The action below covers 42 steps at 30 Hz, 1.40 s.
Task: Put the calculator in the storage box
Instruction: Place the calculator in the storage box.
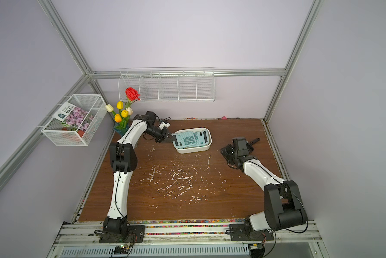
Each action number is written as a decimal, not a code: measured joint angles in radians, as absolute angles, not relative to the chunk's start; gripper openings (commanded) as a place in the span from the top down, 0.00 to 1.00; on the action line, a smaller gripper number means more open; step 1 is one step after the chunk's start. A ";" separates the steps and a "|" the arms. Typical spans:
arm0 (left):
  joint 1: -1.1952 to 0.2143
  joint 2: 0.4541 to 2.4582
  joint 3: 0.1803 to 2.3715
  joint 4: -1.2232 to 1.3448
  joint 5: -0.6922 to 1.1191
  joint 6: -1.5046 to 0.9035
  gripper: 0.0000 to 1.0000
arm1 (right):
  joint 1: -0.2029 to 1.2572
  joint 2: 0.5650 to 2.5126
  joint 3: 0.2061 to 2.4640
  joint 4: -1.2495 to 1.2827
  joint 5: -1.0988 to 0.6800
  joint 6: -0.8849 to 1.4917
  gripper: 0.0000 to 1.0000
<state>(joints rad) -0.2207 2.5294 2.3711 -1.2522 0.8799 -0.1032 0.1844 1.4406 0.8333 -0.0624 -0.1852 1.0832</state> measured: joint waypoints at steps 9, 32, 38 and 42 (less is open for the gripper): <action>-0.219 2.529 2.372 -1.247 0.859 -0.120 0.78 | 0.184 1.441 0.833 -0.062 -0.185 1.083 0.58; -0.214 2.408 2.206 -1.223 0.774 -0.129 0.75 | 0.184 1.438 0.833 -0.078 -0.181 1.073 0.58; -0.212 2.137 1.890 -1.148 0.738 -0.130 0.76 | 0.189 1.386 0.833 -0.126 -0.153 1.050 0.57; -0.212 1.931 1.687 -1.092 0.688 -0.138 0.76 | 0.193 1.309 0.838 -0.190 -0.108 1.000 0.55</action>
